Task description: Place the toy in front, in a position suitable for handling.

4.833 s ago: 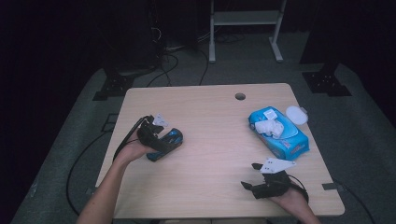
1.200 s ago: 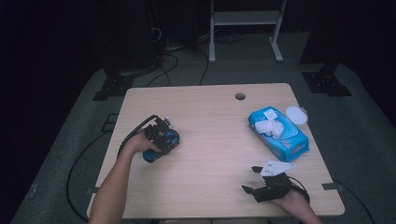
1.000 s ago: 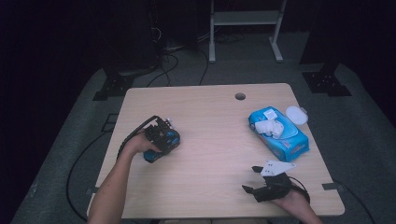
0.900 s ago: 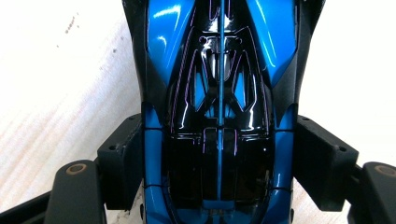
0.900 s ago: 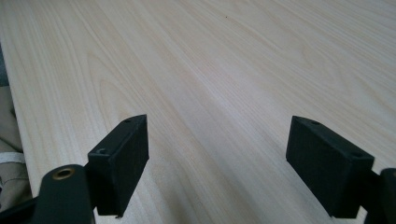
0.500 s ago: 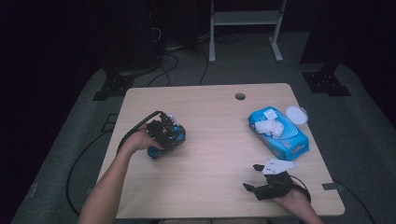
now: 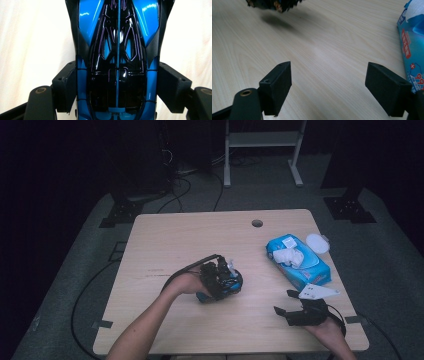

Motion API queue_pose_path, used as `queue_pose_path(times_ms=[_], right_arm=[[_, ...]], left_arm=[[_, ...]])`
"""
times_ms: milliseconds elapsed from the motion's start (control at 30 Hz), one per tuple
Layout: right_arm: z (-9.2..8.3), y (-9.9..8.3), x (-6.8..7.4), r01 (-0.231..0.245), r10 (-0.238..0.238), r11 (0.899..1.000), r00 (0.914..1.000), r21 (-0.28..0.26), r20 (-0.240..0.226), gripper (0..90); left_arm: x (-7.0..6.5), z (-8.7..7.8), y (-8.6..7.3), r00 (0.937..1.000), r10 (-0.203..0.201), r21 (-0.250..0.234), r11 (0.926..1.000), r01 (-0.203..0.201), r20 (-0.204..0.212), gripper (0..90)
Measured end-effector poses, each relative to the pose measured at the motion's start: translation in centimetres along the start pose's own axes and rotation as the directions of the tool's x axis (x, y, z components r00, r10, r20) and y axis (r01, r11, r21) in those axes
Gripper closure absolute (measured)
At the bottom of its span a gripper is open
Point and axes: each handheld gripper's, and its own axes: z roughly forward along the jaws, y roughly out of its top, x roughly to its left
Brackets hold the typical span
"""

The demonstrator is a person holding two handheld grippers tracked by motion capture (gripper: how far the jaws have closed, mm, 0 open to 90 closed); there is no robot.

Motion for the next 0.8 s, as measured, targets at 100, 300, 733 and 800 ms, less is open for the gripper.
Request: queue_pose_path(times_ms=[100, 300, 733, 800], right_arm=[[0.1, -0.1, 0.0, 0.001, -0.001, 1.000, 1.0000, 0.007, 0.000, 20.5], [0.3, -0.1, 0.3, 0.022, -0.022, 1.000, 0.9997, 0.012, -0.003, 20.6], [0.6, -0.1, 0.3, 0.017, -0.017, 1.000, 0.9999, 0.021, -0.004, 20.6], [0.7, -0.1, 0.4, 0.020, -0.020, 1.000, 0.9998, 0.023, -0.006, 20.6]], left_arm=[[-0.6, 1.2, 0.7, 0.9996, 0.011, 0.001, 0.9999, -0.011, 0.024, 26.1], [-1.8, 2.9, 1.0, 0.9975, 0.032, 0.009, 0.9994, -0.033, 0.064, 26.1], [-1.9, 3.9, 1.0, 0.9949, 0.032, -0.012, 0.9994, -0.031, 0.096, 27.7], [-1.9, 3.9, 1.0, 0.9948, 0.033, -0.013, 0.9994, -0.031, 0.096, 27.7]])
